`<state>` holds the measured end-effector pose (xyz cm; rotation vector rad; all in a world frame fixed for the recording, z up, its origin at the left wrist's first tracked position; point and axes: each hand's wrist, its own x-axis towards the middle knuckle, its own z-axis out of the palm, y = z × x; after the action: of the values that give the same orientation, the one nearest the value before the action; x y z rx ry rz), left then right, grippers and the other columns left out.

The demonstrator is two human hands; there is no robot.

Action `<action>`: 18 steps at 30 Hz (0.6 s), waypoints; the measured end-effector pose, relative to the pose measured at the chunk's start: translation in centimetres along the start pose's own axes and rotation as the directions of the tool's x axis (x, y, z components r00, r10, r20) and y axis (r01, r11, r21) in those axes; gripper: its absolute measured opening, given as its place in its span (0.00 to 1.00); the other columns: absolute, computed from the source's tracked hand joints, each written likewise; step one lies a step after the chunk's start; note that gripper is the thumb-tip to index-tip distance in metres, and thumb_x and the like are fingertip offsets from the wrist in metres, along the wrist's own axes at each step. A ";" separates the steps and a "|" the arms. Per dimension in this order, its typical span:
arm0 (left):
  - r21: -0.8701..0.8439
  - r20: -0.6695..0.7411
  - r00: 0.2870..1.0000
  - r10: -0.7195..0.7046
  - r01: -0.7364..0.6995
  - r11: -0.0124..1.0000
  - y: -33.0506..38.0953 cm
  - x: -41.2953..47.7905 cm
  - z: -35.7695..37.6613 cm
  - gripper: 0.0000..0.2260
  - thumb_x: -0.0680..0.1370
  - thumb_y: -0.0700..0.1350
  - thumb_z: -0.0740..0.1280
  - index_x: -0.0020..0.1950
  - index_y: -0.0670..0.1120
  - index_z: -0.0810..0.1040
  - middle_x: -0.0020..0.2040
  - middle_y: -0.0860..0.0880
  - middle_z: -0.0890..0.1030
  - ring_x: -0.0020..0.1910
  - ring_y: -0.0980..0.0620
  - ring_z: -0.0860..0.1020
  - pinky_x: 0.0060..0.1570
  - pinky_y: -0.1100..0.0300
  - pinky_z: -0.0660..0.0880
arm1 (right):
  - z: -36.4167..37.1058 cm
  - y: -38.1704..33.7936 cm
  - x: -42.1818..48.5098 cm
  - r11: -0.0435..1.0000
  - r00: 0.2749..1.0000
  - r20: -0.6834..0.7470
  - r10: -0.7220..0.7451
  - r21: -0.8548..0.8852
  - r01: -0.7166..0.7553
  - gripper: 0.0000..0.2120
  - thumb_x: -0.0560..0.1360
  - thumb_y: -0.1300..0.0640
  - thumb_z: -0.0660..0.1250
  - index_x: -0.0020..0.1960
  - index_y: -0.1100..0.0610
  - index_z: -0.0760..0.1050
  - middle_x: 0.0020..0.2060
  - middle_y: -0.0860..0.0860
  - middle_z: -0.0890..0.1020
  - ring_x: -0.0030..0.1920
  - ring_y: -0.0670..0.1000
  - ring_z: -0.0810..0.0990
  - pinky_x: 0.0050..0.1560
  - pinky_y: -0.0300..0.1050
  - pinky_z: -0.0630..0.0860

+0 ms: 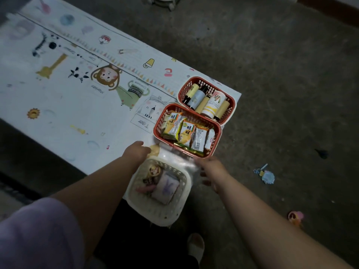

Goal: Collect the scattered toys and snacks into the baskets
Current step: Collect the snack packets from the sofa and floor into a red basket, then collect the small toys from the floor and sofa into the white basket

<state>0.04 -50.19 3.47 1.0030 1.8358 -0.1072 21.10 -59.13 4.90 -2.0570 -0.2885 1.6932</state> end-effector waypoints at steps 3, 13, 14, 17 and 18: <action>0.129 0.000 0.998 -0.057 0.056 0.990 -2.7 -1.5 0.8 0.22 0.78 0.42 0.63 0.71 0.39 0.65 0.71 0.38 0.66 0.70 0.40 0.66 0.67 0.55 0.65 | 0.6 1.2 -1.6 0.971 0.992 0.126 0.026 -0.238 0.005 0.16 0.73 0.46 0.69 0.56 0.54 0.72 0.49 0.52 0.77 0.45 0.51 0.75 0.42 0.44 0.73; 0.157 0.021 0.999 -0.047 0.043 0.987 -7.6 -4.7 2.9 0.19 0.78 0.37 0.60 0.69 0.38 0.68 0.69 0.38 0.70 0.67 0.41 0.69 0.65 0.55 0.66 | 1.7 4.4 -2.7 0.926 0.990 0.132 0.055 -0.377 -0.002 0.05 0.75 0.64 0.62 0.49 0.64 0.74 0.45 0.66 0.80 0.34 0.58 0.77 0.37 0.54 0.78; 0.139 0.027 0.999 -0.036 0.032 0.990 -7.8 -5.0 2.9 0.18 0.78 0.36 0.59 0.69 0.38 0.69 0.68 0.37 0.71 0.67 0.40 0.69 0.65 0.55 0.67 | 1.4 4.4 -3.0 0.940 0.990 0.129 0.050 -0.341 -0.003 0.03 0.76 0.65 0.61 0.48 0.62 0.73 0.44 0.64 0.78 0.34 0.57 0.77 0.35 0.51 0.77; 0.059 0.016 1.000 -0.020 0.019 0.998 -7.9 -6.0 2.9 0.22 0.78 0.36 0.61 0.72 0.41 0.67 0.71 0.39 0.68 0.70 0.41 0.67 0.68 0.53 0.65 | 0.4 4.6 -4.0 0.957 0.991 0.134 0.019 -0.290 0.021 0.01 0.77 0.61 0.64 0.47 0.59 0.73 0.45 0.61 0.79 0.35 0.56 0.78 0.28 0.43 0.76; 0.022 0.012 1.000 -0.016 0.015 1.000 -7.8 -6.6 2.8 0.23 0.78 0.37 0.62 0.74 0.42 0.65 0.73 0.41 0.66 0.72 0.42 0.65 0.70 0.54 0.64 | 0.0 4.7 -4.5 0.959 0.992 0.123 0.004 -0.280 0.031 0.02 0.76 0.60 0.64 0.46 0.59 0.73 0.42 0.60 0.79 0.33 0.55 0.78 0.26 0.42 0.75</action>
<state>-2.15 -60.46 4.59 1.0014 1.8355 -0.1426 19.52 -65.19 6.65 -2.1427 -0.6151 1.8641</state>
